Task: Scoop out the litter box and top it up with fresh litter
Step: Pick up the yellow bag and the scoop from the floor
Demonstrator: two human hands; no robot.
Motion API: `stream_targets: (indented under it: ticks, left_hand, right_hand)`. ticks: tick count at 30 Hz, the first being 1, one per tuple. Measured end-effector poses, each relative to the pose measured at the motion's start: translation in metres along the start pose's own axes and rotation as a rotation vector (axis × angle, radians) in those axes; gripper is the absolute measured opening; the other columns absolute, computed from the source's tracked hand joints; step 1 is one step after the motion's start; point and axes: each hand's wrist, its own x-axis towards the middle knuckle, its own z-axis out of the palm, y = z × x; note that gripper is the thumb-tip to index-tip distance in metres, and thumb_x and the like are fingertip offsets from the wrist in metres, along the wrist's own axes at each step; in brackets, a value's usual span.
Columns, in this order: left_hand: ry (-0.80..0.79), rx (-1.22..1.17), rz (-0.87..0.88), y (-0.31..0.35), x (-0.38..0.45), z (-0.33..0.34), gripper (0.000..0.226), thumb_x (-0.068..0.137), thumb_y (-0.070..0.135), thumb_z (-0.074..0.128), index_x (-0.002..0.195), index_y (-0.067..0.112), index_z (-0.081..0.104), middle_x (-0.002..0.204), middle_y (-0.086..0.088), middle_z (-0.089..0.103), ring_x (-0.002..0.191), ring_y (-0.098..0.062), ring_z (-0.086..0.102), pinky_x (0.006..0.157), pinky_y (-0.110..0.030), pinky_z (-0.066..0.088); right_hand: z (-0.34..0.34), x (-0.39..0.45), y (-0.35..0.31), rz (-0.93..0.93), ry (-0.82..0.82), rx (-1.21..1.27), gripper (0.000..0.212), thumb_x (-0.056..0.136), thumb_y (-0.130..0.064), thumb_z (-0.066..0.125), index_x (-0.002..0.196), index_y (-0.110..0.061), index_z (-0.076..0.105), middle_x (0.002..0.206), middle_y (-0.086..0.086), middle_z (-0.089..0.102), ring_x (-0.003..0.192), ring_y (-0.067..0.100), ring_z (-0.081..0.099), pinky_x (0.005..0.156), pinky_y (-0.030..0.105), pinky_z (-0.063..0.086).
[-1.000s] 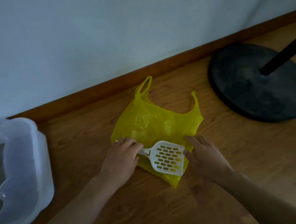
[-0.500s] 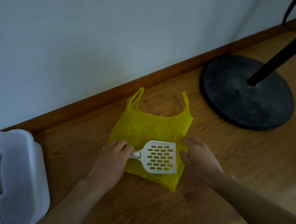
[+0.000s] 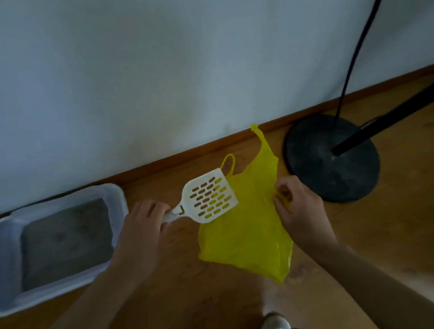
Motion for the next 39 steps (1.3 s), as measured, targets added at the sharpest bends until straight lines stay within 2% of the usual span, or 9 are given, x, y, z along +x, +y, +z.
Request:
stream_targets:
  ticks: [5, 7, 10, 19, 22, 26, 30, 35, 39]
  left_hand:
    - [-0.003, -0.057, -0.066, 0.043, -0.061, -0.121, 0.024, 0.090, 0.014, 0.067, 0.113, 0.016, 0.060, 0.103, 0.004, 0.052, 0.091, -0.012, 0.052, 0.077, -0.033, 0.052]
    - [0.014, -0.071, -0.080, 0.055, -0.083, -0.171, 0.026, 0.087, 0.012, 0.070, 0.110, 0.015, 0.059, 0.100, 0.003, 0.053, 0.088, -0.011, 0.053, 0.071, -0.030, 0.054]
    - [0.046, -0.077, -0.112, 0.071, -0.121, -0.245, 0.026, 0.087, 0.014, 0.070, 0.108, 0.017, 0.056, 0.102, 0.001, 0.055, 0.088, -0.009, 0.052, 0.070, -0.019, 0.045]
    - [0.193, 0.012, -0.281, 0.122, -0.239, -0.426, 0.024, 0.092, 0.013, 0.065, 0.115, 0.012, 0.058, 0.114, -0.004, 0.057, 0.094, -0.010, 0.049, 0.068, -0.011, 0.039]
    - [0.228, 0.039, -0.386, 0.135, -0.295, -0.461, 0.027, 0.090, 0.010, 0.066, 0.115, 0.011, 0.059, 0.113, -0.006, 0.058, 0.098, -0.014, 0.051, 0.076, -0.021, 0.043]
    - [0.319, 0.055, -0.528, 0.135, -0.362, -0.493, 0.029, 0.088, 0.010, 0.070, 0.116, 0.010, 0.061, 0.113, -0.008, 0.062, 0.097, -0.013, 0.052, 0.076, -0.023, 0.046]
    - [0.393, 0.008, -0.673, 0.125, -0.413, -0.517, 0.025, 0.094, 0.014, 0.060, 0.119, 0.011, 0.060, 0.114, -0.005, 0.058, 0.097, -0.014, 0.051, 0.081, -0.029, 0.051]
    - [0.402, 0.002, -0.717, 0.086, -0.466, -0.530, 0.025, 0.093, 0.014, 0.060, 0.118, 0.012, 0.058, 0.112, -0.002, 0.055, 0.097, -0.010, 0.046, 0.079, -0.022, 0.039]
    - [0.431, -0.055, -0.726, 0.026, -0.506, -0.539, 0.024, 0.092, 0.014, 0.060, 0.116, 0.012, 0.059, 0.106, -0.001, 0.055, 0.091, -0.013, 0.050, 0.078, -0.030, 0.051]
  right_hand:
    - [-0.098, -0.024, -0.093, -0.044, -0.081, -0.029, 0.024, 0.088, -0.010, 0.069, 0.107, -0.019, 0.059, 0.098, -0.012, 0.054, 0.084, 0.002, 0.050, 0.071, 0.023, 0.046]
    - [-0.132, -0.030, -0.130, -0.077, -0.112, -0.023, 0.023, 0.088, -0.009, 0.068, 0.108, -0.018, 0.061, 0.100, -0.012, 0.054, 0.087, 0.005, 0.053, 0.074, 0.025, 0.047]
    - [-0.176, -0.039, -0.192, -0.113, -0.157, -0.026, 0.022, 0.090, -0.010, 0.066, 0.109, -0.018, 0.062, 0.103, -0.010, 0.055, 0.088, 0.004, 0.053, 0.076, 0.029, 0.051]
    - [-0.276, -0.072, -0.357, -0.329, -0.224, 0.042, 0.022, 0.080, -0.002, 0.070, 0.095, -0.016, 0.063, 0.094, -0.001, 0.061, 0.085, 0.015, 0.058, 0.074, 0.031, 0.047]
    - [-0.290, -0.088, -0.394, -0.384, -0.248, 0.061, 0.023, 0.077, -0.003, 0.071, 0.089, -0.020, 0.061, 0.087, -0.004, 0.059, 0.078, 0.012, 0.054, 0.069, 0.033, 0.046]
    - [-0.298, -0.105, -0.436, -0.465, -0.289, 0.066, 0.019, 0.079, -0.005, 0.070, 0.087, -0.018, 0.060, 0.084, -0.003, 0.058, 0.074, 0.016, 0.054, 0.066, 0.037, 0.047]
    - [-0.298, -0.116, -0.476, -0.539, -0.331, 0.015, 0.018, 0.079, -0.006, 0.070, 0.086, -0.018, 0.059, 0.081, -0.003, 0.057, 0.070, 0.019, 0.057, 0.065, 0.037, 0.048]
    - [-0.272, -0.137, -0.525, -0.635, -0.396, -0.055, 0.018, 0.081, -0.008, 0.068, 0.087, -0.020, 0.057, 0.083, -0.001, 0.057, 0.072, 0.025, 0.059, 0.064, 0.042, 0.049]
    - [-0.228, -0.160, -0.574, -0.653, -0.388, -0.061, 0.022, 0.080, -0.008, 0.068, 0.084, -0.024, 0.053, 0.080, -0.007, 0.054, 0.069, 0.019, 0.055, 0.062, 0.043, 0.049]
